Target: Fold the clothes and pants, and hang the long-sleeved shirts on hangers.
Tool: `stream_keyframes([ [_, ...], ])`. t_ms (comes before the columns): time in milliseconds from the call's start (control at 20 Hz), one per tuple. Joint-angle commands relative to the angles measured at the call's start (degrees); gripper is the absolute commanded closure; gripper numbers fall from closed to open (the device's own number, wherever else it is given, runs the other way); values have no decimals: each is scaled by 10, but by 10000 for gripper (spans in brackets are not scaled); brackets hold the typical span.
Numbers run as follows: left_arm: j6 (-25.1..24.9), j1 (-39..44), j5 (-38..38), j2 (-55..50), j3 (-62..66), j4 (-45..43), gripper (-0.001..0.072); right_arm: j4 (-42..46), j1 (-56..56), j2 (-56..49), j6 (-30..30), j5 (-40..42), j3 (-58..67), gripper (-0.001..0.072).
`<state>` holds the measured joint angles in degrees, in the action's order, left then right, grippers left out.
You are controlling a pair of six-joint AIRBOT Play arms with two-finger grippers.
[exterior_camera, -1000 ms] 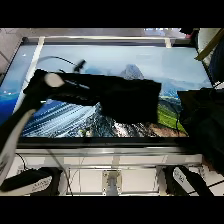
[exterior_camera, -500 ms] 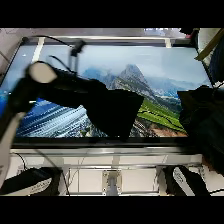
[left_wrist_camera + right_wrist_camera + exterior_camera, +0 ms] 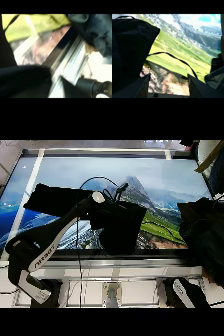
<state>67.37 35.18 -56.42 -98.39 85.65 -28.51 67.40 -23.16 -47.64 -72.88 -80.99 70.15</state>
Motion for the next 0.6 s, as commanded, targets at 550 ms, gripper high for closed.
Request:
stream_keyframes([
  [550, -8, -368, -134, 319, -416, -42, 387, 9, 0, 0, -22, -7, 0, 198],
])
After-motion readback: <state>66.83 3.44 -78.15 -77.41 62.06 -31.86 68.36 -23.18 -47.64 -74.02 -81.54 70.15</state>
